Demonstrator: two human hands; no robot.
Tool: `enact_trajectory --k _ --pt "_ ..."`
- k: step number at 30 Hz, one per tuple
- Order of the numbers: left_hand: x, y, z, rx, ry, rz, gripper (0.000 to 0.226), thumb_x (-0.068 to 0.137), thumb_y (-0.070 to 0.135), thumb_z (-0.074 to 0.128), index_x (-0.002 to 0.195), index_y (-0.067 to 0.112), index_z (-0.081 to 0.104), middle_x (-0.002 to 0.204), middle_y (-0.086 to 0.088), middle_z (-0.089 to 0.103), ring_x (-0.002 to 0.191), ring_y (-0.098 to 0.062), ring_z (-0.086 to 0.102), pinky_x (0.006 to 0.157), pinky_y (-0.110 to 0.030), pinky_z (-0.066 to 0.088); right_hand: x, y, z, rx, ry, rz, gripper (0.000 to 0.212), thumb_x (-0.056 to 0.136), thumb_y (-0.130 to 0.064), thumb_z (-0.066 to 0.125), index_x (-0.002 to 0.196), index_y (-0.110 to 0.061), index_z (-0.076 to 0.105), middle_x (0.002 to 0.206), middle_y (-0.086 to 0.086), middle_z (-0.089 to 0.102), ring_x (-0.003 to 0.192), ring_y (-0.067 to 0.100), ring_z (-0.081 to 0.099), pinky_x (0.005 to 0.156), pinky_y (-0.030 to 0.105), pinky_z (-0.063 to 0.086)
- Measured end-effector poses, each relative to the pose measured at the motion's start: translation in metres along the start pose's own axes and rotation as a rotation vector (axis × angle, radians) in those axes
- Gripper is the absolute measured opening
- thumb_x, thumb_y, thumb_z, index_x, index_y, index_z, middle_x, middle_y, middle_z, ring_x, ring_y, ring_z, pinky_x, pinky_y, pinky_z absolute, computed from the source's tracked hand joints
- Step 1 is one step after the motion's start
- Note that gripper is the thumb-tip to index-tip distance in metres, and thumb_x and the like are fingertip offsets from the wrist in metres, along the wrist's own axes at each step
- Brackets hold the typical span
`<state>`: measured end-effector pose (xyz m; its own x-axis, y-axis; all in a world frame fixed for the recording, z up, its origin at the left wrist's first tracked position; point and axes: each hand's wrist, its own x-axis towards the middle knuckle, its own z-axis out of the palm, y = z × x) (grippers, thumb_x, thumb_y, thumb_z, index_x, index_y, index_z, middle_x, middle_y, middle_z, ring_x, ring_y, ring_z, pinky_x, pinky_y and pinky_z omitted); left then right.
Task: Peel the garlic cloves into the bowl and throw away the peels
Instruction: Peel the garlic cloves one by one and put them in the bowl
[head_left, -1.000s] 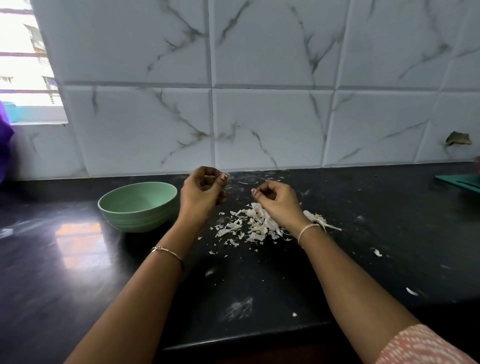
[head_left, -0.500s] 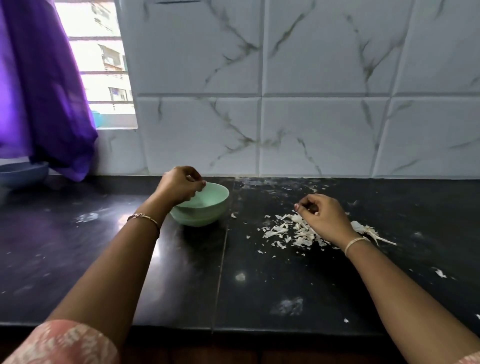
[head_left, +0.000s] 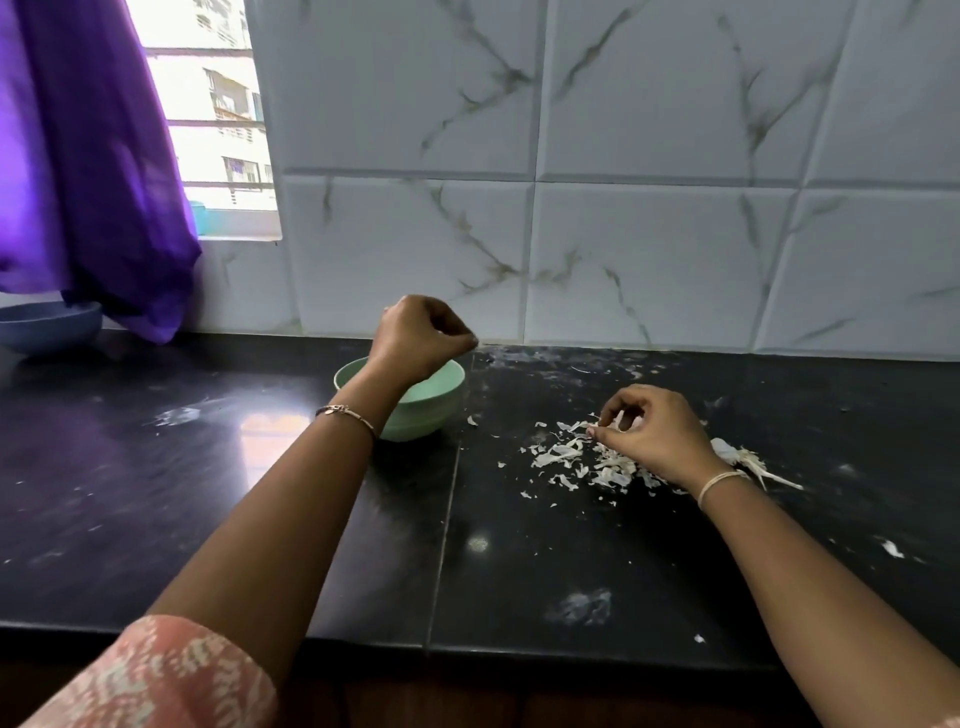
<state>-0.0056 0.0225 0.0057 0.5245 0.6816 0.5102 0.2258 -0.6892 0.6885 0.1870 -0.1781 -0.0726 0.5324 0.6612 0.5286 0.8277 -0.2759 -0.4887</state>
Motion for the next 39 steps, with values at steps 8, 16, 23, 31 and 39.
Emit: enact_trajectory --k 8,16,23,31,39 --pt "-0.017 0.031 0.072 0.214 -0.432 0.040 0.019 0.090 0.024 0.064 0.097 0.010 0.073 0.085 -0.011 0.072 0.079 -0.024 0.068 0.081 -0.033 0.057 0.003 -0.003 0.000 -0.098 -0.203 -0.055 0.015 0.090 -0.023 0.067 0.097 -0.034 0.074 0.100 -0.016 0.067 0.100 0.008 0.058 0.088 0.031 0.048" --pt "-0.037 0.016 0.106 0.318 -0.613 0.052 0.038 0.077 0.033 0.080 0.108 0.015 0.069 0.104 -0.004 0.071 0.098 -0.020 0.065 0.089 -0.031 0.051 0.004 -0.004 0.007 -0.290 -0.315 -0.080 0.024 0.089 -0.026 0.065 0.110 -0.037 0.070 0.111 -0.011 0.067 0.111 0.015 0.054 0.096 0.033 0.042" --pt "-0.032 0.001 0.105 0.243 -0.551 0.015 0.012 0.081 0.020 0.076 0.090 0.020 0.067 0.091 -0.002 0.068 0.094 -0.020 0.065 0.085 -0.030 0.051 0.005 -0.011 0.010 -0.368 -0.297 -0.109 0.013 0.090 -0.035 0.065 0.102 -0.033 0.066 0.105 -0.009 0.067 0.106 0.015 0.053 0.088 0.032 0.036" --pt "-0.029 0.000 0.103 0.172 -0.499 -0.054 0.023 0.086 0.006 0.057 0.098 0.019 0.071 0.102 -0.009 0.071 0.098 -0.025 0.066 0.088 -0.032 0.053 0.005 -0.017 0.016 -0.260 -0.257 -0.023 0.022 0.090 -0.022 0.061 0.108 -0.031 0.069 0.103 -0.008 0.070 0.104 0.017 0.060 0.097 0.036 0.043" --pt "-0.028 -0.006 0.104 -0.013 -0.411 -0.133 0.017 0.090 0.013 0.063 0.107 0.010 0.067 0.091 -0.005 0.072 0.085 -0.021 0.068 0.085 -0.033 0.055 0.008 -0.011 -0.009 0.135 -0.146 0.038 0.014 0.094 -0.006 0.059 0.098 -0.018 0.064 0.098 -0.006 0.065 0.090 0.005 0.061 0.082 0.021 0.048"
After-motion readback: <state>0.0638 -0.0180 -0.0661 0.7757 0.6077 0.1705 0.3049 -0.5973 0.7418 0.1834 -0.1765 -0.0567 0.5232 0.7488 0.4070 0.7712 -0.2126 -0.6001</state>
